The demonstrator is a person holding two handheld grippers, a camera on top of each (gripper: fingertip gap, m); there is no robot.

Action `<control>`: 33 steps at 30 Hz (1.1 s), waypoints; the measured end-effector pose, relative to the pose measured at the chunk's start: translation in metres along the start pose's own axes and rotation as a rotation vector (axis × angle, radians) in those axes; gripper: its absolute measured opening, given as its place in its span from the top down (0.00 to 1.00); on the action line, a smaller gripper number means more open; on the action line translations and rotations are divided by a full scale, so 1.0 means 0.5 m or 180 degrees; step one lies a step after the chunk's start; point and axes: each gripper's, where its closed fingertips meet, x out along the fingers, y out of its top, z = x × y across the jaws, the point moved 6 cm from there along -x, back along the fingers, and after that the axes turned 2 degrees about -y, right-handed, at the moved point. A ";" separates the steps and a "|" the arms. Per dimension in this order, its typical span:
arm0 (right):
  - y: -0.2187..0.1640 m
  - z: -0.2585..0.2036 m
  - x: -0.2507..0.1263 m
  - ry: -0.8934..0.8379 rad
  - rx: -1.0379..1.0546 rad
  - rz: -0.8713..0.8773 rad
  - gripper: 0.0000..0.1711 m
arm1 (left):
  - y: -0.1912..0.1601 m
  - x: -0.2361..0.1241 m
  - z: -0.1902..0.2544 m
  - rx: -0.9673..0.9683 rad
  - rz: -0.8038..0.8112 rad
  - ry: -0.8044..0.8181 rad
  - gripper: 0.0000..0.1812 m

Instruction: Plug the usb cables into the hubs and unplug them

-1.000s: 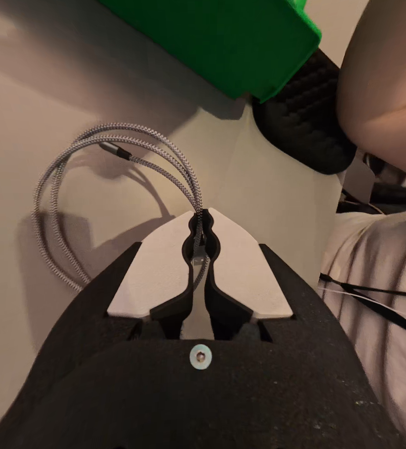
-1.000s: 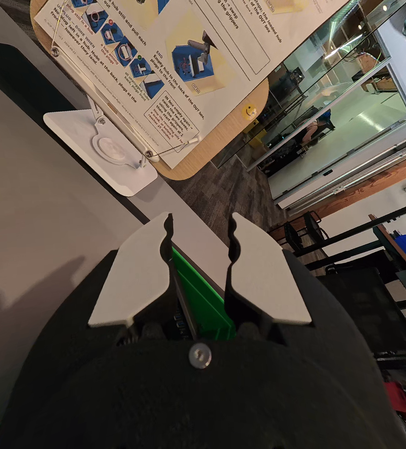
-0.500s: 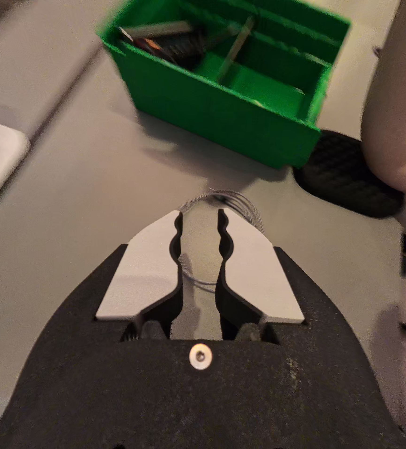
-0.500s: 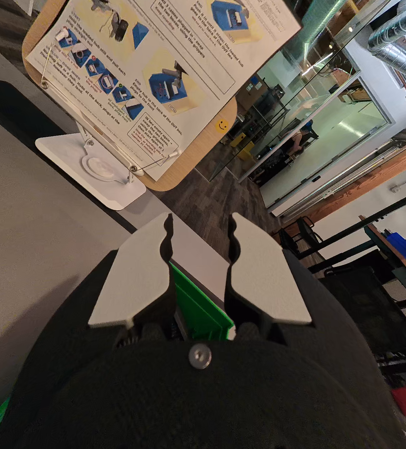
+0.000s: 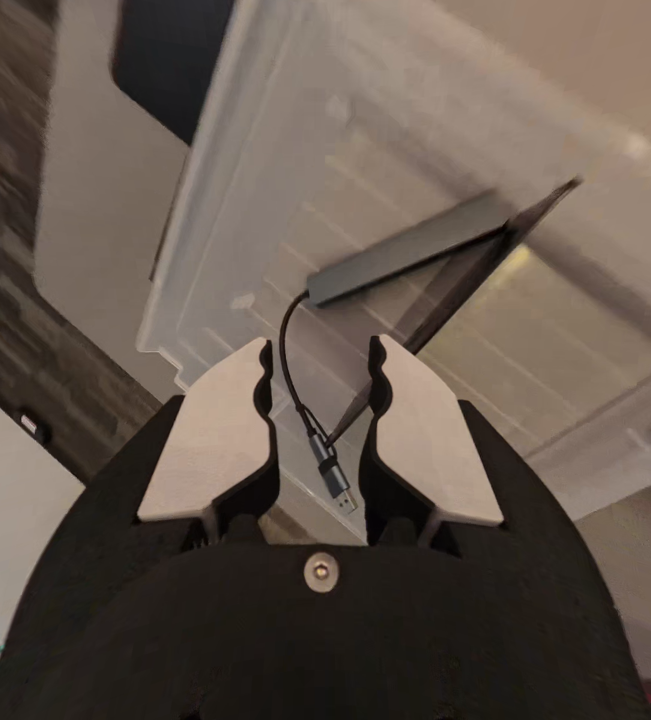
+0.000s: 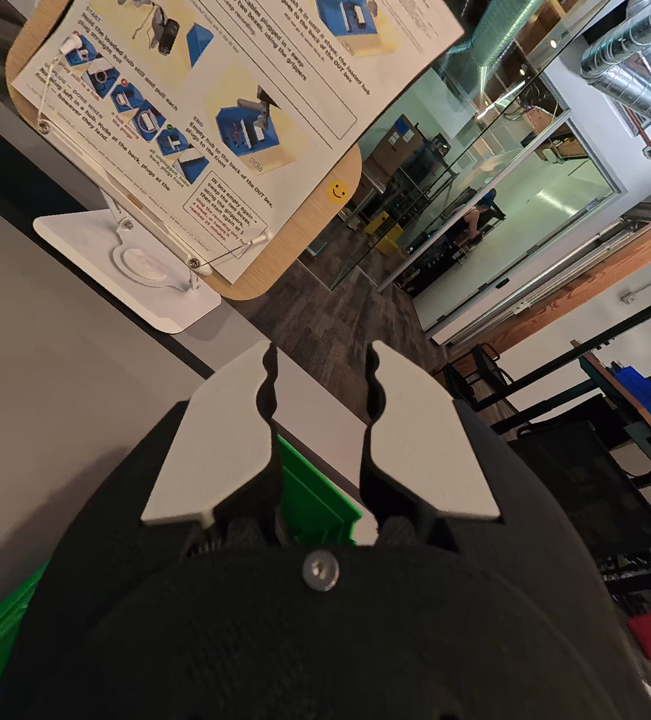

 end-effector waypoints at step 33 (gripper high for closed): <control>-0.007 -0.005 0.020 0.0081 0.0009 -0.0037 0.74 | -0.039 0.081 -0.074 0.0668 -0.1825 0.0949 0.98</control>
